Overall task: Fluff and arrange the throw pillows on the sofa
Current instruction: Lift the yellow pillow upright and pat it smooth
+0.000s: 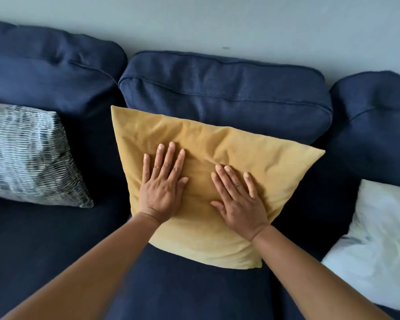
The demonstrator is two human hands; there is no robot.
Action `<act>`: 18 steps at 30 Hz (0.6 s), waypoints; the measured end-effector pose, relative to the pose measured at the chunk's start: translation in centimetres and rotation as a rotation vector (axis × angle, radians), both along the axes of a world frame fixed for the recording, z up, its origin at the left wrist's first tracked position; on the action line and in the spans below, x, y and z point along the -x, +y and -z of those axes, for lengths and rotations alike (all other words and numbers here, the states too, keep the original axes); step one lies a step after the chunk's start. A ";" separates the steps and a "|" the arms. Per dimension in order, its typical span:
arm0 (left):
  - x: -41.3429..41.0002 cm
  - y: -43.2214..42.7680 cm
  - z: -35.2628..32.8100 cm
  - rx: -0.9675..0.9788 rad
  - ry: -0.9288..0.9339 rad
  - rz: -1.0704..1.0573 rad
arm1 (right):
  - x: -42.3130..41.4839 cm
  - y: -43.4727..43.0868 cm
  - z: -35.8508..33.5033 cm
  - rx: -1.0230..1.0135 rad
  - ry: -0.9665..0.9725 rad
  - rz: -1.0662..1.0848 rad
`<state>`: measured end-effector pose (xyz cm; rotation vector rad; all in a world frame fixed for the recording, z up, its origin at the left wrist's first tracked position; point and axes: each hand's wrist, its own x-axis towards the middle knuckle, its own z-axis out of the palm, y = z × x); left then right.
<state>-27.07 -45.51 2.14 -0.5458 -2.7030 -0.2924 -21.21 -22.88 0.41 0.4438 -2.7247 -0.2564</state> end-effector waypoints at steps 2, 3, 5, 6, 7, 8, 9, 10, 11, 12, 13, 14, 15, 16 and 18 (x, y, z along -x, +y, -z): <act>0.9 -0.8 0.3 0.057 -0.007 -0.011 | 1.0 3.1 0.3 -0.022 -0.035 0.082; 1.3 -1.1 0.3 0.073 -0.010 -0.016 | 1.3 4.5 0.1 -0.027 -0.070 0.122; 1.6 -1.1 -0.1 0.068 -0.008 -0.031 | 1.6 6.1 -0.4 -0.025 -0.109 0.172; 1.7 -0.8 -0.5 0.048 -0.005 -0.039 | 1.7 6.3 -0.9 0.005 -0.103 0.201; 1.7 -0.6 -0.8 0.021 -0.002 -0.047 | 1.6 6.1 -1.3 0.057 -0.080 0.248; 1.7 -0.3 -1.2 -0.002 0.004 -0.049 | 1.7 5.5 -2.0 0.119 -0.045 0.303; 1.8 -0.1 -1.6 -0.014 0.013 -0.046 | 1.9 4.8 -2.7 0.173 -0.008 0.344; 2.1 0.1 -2.0 -0.014 0.024 -0.035 | 2.4 4.0 -3.5 0.210 0.019 0.356; 2.5 0.3 -2.4 -0.002 0.030 -0.018 | 3.1 3.2 -4.3 0.221 0.028 0.331; 2.9 0.6 -2.6 0.020 0.028 -0.001 | 3.8 2.4 -5.0 0.206 0.017 0.276; 3.4 0.7 -2.9 0.048 0.018 0.015 | 4.4 1.9 -5.5 0.172 -0.009 0.216; 3.8 0.8 -3.0 0.078 0.000 0.024 | 4.9 1.7 -5.7 0.137 -0.048 0.177; 4.4 0.6 -3.1 0.105 -0.021 0.023 | 5.3 1.9 -5.8 0.115 -0.090 0.172; 4.9 0.2 -3.2 0.128 -0.043 0.010 | 5.7 2.5 -5.8 0.115 -0.126 0.203; 6.1 -0.9 -3.5 0.156 -0.092 -0.043 | 5.9 4.4 -5.7 0.169 -0.168 0.338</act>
